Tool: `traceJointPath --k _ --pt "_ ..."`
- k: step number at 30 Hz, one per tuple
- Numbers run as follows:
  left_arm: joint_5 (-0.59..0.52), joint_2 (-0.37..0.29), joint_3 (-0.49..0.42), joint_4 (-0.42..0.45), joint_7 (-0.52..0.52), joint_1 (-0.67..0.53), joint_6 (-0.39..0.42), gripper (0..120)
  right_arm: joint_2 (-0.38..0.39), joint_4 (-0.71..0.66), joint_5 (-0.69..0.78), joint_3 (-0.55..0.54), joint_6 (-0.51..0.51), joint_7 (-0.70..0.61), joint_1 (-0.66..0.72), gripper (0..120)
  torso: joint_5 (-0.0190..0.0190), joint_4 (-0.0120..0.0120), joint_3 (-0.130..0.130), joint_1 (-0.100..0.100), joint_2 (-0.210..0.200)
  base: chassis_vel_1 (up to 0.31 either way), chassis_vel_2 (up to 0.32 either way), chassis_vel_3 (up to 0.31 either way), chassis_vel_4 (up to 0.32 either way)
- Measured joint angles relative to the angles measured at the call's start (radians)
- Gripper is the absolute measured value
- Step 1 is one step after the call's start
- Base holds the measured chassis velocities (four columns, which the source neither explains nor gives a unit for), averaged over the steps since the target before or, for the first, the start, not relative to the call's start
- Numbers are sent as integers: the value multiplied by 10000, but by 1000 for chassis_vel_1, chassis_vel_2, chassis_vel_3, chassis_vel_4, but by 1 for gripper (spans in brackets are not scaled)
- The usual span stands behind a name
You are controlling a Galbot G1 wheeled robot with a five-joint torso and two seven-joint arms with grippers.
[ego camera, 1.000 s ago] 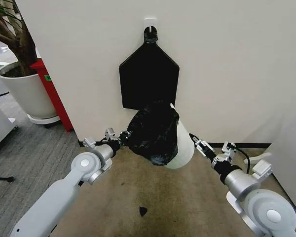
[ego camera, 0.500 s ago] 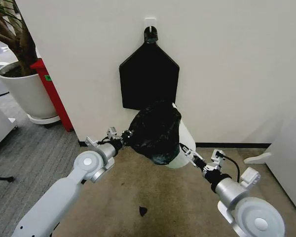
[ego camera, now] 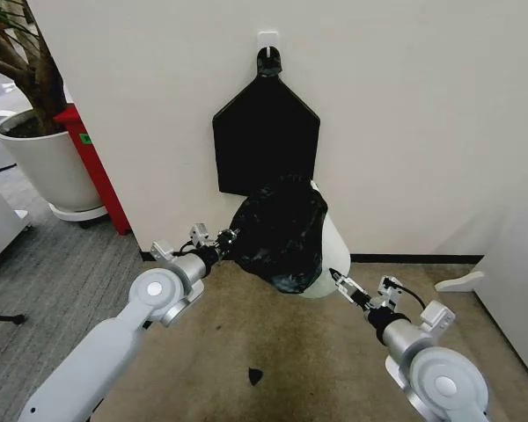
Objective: Place the garbage bag over the trash bin.
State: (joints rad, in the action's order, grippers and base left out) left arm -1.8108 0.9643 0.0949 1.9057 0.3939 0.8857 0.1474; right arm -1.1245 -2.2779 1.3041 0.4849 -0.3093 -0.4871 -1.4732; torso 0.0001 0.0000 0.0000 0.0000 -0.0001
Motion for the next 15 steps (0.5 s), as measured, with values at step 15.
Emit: traceJointPath --k 15 --pt "28 95 -47 -87 -57 23 12 4 152 -1345 1085 271 115 -189 274 100 0 0 0 0 0 0 0 0 0"
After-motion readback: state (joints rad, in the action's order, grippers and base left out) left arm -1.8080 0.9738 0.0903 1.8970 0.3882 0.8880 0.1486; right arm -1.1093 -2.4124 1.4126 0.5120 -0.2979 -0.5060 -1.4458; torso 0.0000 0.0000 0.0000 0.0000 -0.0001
